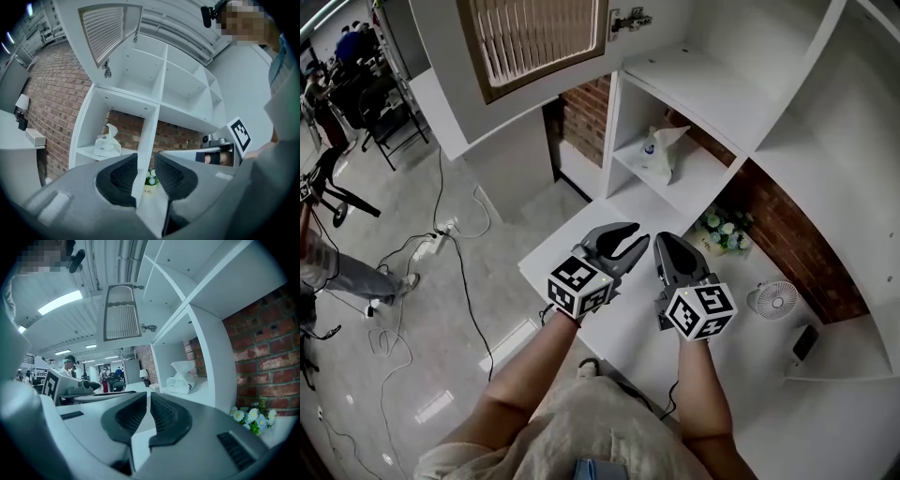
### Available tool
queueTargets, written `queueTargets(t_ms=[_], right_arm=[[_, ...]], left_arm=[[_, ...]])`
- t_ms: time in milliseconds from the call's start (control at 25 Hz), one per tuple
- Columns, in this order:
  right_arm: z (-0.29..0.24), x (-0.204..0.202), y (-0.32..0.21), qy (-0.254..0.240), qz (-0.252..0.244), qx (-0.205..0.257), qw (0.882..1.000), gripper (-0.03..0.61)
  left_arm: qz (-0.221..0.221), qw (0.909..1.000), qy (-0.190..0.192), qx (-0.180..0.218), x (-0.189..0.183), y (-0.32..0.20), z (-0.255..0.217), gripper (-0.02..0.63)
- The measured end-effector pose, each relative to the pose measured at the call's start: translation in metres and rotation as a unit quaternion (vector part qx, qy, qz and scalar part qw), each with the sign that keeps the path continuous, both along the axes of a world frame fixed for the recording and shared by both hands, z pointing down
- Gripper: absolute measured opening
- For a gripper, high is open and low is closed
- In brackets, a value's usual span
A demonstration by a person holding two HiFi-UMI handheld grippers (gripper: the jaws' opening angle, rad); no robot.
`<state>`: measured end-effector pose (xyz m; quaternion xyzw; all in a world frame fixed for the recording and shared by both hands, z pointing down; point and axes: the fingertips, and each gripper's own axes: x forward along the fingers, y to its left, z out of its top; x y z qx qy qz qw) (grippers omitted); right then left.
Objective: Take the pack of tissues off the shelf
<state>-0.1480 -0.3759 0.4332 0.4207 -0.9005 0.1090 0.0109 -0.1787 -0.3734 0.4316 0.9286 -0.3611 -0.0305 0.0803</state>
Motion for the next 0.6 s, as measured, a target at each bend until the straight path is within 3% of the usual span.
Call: queueTargets(t_ms=[600], right_arm=[[0.005,0.002,-0.045,-0.003,0.022,-0.008,1.000,0.028]], left_arm=[[-0.024,0.9995,-0.015,-0.013,-0.014,-0.069,0.011,0.219]])
